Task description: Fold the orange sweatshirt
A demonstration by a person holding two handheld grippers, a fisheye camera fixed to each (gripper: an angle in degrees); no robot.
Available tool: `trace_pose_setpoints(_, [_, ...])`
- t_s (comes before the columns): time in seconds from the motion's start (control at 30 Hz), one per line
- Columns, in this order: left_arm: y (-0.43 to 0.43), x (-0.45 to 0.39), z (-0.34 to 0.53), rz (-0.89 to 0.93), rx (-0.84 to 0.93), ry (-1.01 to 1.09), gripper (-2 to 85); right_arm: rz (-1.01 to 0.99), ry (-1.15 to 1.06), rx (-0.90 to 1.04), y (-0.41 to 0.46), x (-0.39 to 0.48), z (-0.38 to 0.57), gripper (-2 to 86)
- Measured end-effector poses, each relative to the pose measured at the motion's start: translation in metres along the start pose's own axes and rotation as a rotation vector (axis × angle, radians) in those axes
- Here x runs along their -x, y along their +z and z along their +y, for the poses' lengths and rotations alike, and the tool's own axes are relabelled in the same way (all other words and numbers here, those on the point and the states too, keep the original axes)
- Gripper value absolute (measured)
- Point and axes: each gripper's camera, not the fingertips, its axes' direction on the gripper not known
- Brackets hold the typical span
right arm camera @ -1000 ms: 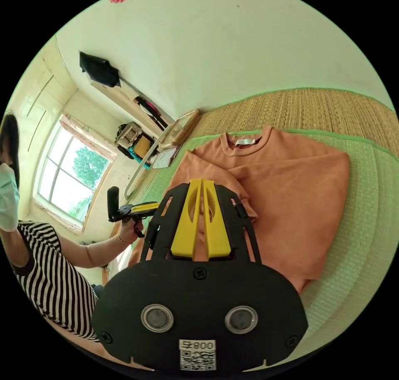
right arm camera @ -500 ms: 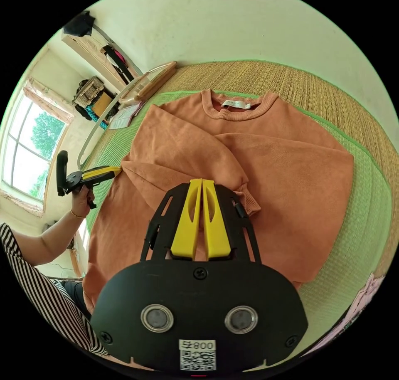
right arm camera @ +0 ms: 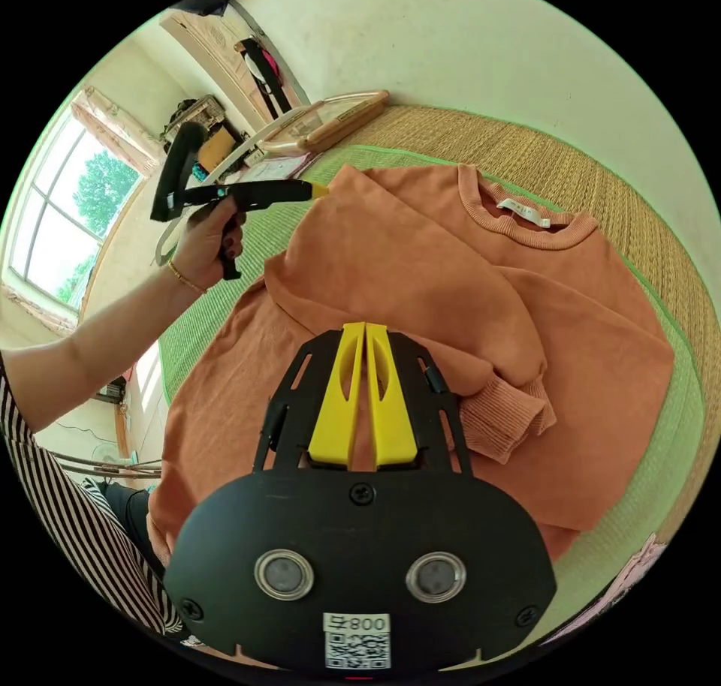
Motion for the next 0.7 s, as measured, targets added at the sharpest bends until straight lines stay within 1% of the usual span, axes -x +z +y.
trace_pose_setpoints(0.07, [0.024, 0.011, -0.02, -0.063, 0.062, -0.017, 0.2, -0.012, 0.008, -0.039, -0.004, 0.005, 0.012, 0.1])
trace_pose_setpoints(0.13, [0.036, 0.019, -0.025, -0.03, 0.091, -0.026, 0.2, -0.016, 0.0, -0.036, -0.002, 0.011, 0.025, 0.1])
trace_pose_setpoints(0.3, [0.034, 0.029, -0.018, 0.005, 0.055, -0.002, 0.1, -0.052, 0.047, 0.008, 0.012, 0.014, 0.051, 0.1])
trace_pose_setpoints(0.4, [0.032, 0.036, -0.016, 0.04, 0.065, -0.038, 0.1, -0.071, 0.072, -0.014, 0.007, 0.017, 0.061, 0.1])
trace_pose_setpoints(0.43, [0.025, 0.034, -0.013, 0.034, 0.035, -0.046, 0.1, -0.075, 0.072, -0.014, 0.003, 0.019, 0.062, 0.1])
trace_pose_setpoints(0.47, [0.012, 0.027, -0.007, 0.026, -0.033, -0.027, 0.2, -0.078, 0.072, -0.015, 0.0, 0.019, 0.062, 0.1])
trace_pose_setpoints(0.53, [-0.002, 0.017, 0.0, 0.051, -0.094, 0.021, 0.2, -0.114, 0.074, -0.042, -0.015, 0.021, 0.066, 0.2])
trace_pose_setpoints(0.57, [-0.004, 0.012, 0.002, 0.055, -0.095, 0.04, 0.2, -0.131, 0.072, -0.052, -0.019, 0.021, 0.067, 0.2])
trace_pose_setpoints(0.63, [0.002, 0.013, 0.001, 0.018, -0.053, 0.039, 0.1, -0.175, 0.085, -0.106, -0.04, 0.018, 0.073, 0.2])
trace_pose_setpoints(0.7, [0.014, 0.021, 0.0, -0.039, 0.001, 0.014, 0.1, -0.164, 0.11, -0.168, -0.058, 0.013, 0.077, 0.1])
